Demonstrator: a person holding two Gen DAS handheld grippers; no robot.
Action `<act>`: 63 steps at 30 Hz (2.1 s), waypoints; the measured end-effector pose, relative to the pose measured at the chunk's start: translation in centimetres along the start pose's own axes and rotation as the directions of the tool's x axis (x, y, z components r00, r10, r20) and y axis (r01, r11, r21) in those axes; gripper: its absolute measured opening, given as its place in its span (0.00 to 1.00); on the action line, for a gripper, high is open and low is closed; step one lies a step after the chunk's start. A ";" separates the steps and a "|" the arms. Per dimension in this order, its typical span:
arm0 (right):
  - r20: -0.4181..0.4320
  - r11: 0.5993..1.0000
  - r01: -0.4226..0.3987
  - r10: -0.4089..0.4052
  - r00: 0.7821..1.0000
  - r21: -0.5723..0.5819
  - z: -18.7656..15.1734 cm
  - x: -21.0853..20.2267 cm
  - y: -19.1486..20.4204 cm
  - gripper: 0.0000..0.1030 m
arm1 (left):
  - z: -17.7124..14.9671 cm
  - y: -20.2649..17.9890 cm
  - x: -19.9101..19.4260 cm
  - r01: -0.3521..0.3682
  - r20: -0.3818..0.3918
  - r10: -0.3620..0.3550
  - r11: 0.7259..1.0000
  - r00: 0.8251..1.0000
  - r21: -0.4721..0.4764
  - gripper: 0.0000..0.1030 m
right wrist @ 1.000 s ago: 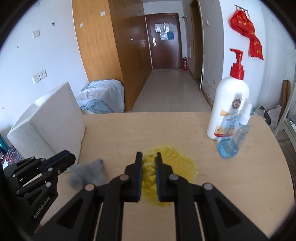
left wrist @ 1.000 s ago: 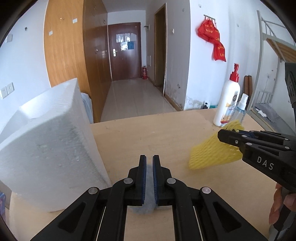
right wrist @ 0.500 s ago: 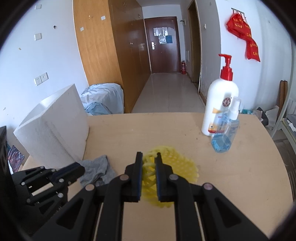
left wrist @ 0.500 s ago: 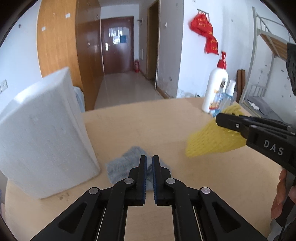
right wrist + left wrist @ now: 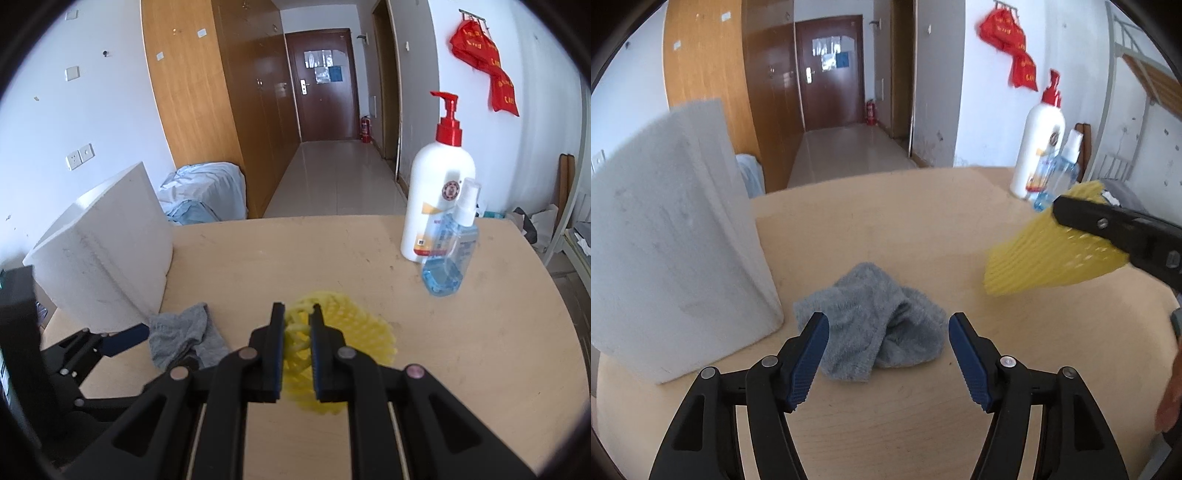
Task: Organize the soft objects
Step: 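Lift the grey sock with the left gripper while the right lifts the yellow net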
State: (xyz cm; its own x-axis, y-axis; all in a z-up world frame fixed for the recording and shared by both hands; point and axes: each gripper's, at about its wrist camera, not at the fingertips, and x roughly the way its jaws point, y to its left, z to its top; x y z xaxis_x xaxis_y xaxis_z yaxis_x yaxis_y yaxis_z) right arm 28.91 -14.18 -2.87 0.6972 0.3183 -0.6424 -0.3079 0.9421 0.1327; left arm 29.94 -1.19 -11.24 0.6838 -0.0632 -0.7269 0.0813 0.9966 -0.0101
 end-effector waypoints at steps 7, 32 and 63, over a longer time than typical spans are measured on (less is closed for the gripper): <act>-0.011 1.000 -0.005 0.005 1.000 0.003 -0.2 0.2 -0.2 0.15 | 0.1 0.2 1.2 -0.013 -0.028 0.013 1.000 1.000 -0.011 0.66; -0.017 1.000 -0.012 0.011 1.000 -0.005 -0.2 0.3 -0.2 0.15 | 0.2 0.9 2.6 -0.017 -0.067 0.016 1.000 0.998 -0.020 0.18; -0.006 1.000 -0.022 0.022 1.000 -0.008 -0.2 0.0 -0.1 0.15 | 1.1 1.6 -4.9 -0.040 0.094 0.042 0.999 0.995 -0.015 0.08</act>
State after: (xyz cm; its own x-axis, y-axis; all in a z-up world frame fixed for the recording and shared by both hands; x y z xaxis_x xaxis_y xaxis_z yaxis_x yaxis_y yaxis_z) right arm 28.87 -14.29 -3.04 0.6863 0.3380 -0.6440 -0.3285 0.9340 0.1402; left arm 27.49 0.63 -6.97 0.7517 -0.0261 -0.6590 0.0424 0.9991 0.0087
